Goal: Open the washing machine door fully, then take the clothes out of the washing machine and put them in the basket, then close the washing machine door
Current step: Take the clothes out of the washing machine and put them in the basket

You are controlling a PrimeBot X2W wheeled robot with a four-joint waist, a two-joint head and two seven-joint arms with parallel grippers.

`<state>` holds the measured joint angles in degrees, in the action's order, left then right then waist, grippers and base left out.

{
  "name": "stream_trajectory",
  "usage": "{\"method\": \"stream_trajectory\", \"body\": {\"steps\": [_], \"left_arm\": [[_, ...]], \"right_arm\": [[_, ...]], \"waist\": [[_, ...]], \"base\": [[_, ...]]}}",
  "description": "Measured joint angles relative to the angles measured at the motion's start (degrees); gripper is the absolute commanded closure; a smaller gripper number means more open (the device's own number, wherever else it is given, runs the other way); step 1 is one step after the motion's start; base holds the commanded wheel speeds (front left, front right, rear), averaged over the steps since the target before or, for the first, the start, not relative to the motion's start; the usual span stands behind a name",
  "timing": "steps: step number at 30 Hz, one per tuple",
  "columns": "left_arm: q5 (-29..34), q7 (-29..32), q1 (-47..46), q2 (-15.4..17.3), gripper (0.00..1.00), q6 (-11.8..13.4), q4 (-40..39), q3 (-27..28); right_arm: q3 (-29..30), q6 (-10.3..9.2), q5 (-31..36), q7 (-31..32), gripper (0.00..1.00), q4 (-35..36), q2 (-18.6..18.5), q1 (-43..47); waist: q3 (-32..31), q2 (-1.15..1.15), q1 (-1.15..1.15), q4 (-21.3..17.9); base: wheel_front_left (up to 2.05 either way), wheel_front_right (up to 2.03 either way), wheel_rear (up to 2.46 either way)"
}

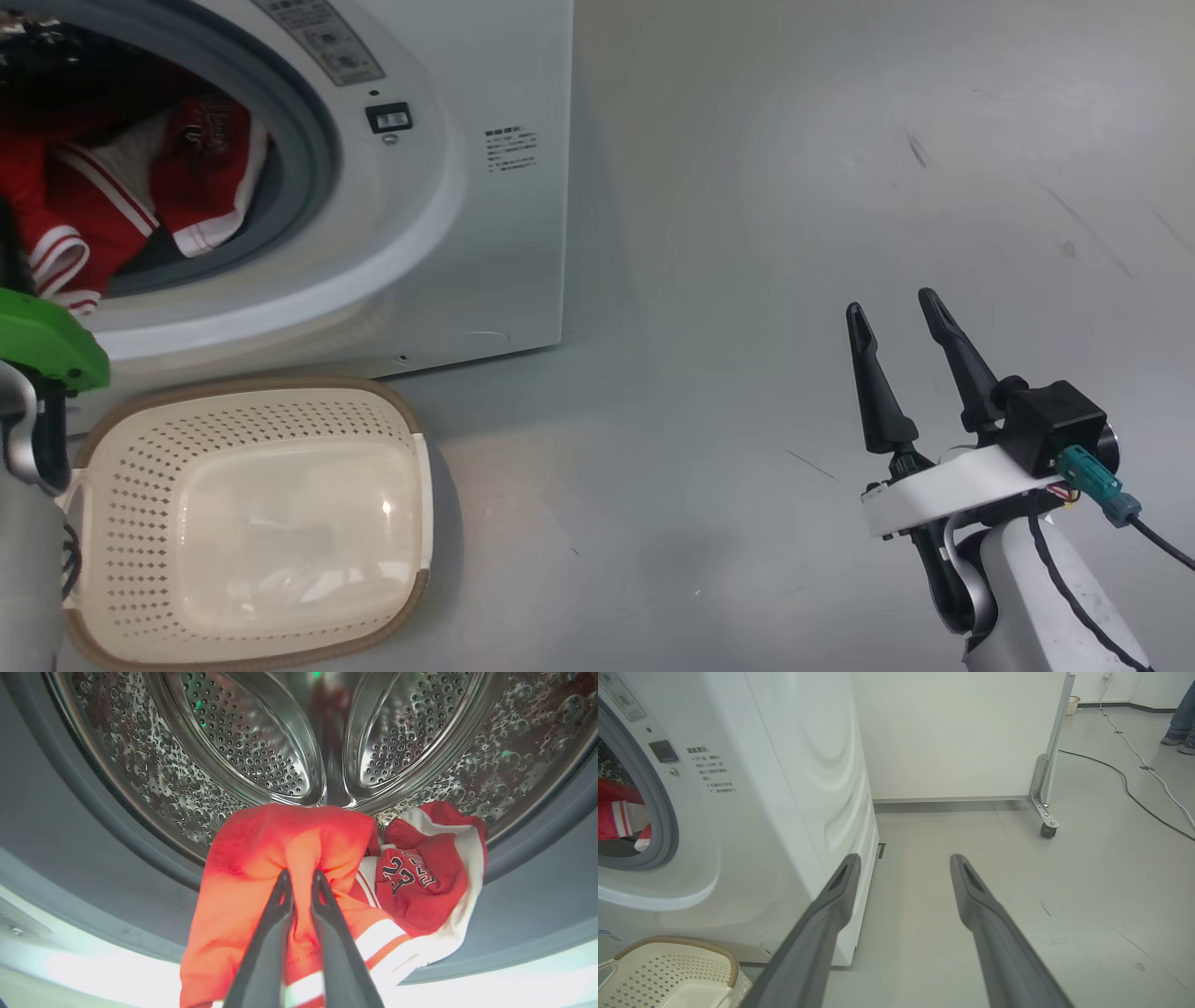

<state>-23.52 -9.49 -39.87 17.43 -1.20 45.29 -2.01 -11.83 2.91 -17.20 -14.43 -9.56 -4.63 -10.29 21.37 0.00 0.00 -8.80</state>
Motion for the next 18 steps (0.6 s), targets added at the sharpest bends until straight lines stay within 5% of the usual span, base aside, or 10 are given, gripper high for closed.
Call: {"method": "stream_trajectory", "body": {"steps": [18], "left_arm": [[0.13, -4.66, 9.33, -2.99, 1.00, -2.70, -2.19, -1.35]], "right_arm": [[2.02, 0.04, -0.02, 0.00, 0.00, -0.33, -0.92, 5.29]], "waist": [[-8.35, 0.00, 0.00, 8.32]], "base": [[0.00, 0.00, 0.00]]}}
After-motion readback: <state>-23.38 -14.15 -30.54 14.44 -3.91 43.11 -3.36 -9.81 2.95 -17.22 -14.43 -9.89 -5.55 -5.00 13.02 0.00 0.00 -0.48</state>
